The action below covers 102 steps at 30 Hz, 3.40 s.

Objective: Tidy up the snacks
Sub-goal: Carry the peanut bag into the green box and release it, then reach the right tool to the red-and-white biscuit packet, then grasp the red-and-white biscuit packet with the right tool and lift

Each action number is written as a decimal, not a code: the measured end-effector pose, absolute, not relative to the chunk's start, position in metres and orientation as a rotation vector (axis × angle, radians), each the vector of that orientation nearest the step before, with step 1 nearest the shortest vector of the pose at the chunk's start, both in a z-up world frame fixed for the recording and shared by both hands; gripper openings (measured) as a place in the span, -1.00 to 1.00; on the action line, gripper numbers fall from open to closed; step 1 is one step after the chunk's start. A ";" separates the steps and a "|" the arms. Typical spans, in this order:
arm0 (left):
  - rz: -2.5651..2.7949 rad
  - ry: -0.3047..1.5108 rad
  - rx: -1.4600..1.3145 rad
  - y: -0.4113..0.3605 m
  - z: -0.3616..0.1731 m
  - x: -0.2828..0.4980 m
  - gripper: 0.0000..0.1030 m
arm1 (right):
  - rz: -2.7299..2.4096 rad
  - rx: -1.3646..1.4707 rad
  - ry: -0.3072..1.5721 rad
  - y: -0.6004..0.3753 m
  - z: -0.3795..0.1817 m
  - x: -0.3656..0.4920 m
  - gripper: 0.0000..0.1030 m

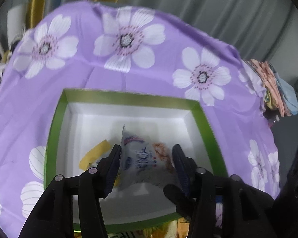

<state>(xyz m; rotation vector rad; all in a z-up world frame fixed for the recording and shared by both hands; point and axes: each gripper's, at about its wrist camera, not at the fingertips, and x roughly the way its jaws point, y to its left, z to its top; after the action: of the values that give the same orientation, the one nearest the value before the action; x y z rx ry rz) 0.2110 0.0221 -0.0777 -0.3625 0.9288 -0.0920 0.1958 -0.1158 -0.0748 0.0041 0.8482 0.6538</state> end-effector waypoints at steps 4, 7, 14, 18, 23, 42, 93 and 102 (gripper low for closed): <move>-0.071 0.914 -0.384 0.034 -0.076 0.205 0.59 | 0.635 0.019 0.825 -0.128 -0.070 0.191 0.12; -0.061 0.907 -0.403 0.046 -0.068 0.196 0.61 | 0.621 0.036 0.825 -0.143 -0.066 0.185 0.18; -0.029 0.868 -0.417 0.072 -0.047 0.155 0.89 | 0.604 0.075 0.823 -0.172 -0.059 0.157 0.32; -0.006 0.855 -0.406 0.077 -0.041 0.129 0.89 | 0.607 0.096 0.821 -0.181 -0.056 0.141 0.36; 0.010 0.853 -0.394 0.079 -0.040 0.094 0.89 | 0.623 0.073 0.821 -0.186 -0.056 0.114 0.41; -0.039 1.010 -0.495 0.069 -0.107 0.014 0.90 | 0.812 -0.133 0.915 -0.135 -0.100 0.040 0.35; -0.174 1.068 -0.456 0.033 -0.136 0.034 -0.17 | 0.873 -0.074 0.923 -0.104 -0.127 0.045 -0.38; -0.192 1.037 -0.428 0.026 -0.112 0.010 -0.17 | 0.883 -0.053 0.880 -0.116 -0.104 0.022 -0.38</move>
<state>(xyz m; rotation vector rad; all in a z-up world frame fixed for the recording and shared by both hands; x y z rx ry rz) 0.0095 0.0264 -0.1117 -0.4281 1.0370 -0.1922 0.0222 -0.1158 -0.1040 -0.0526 0.8804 0.8827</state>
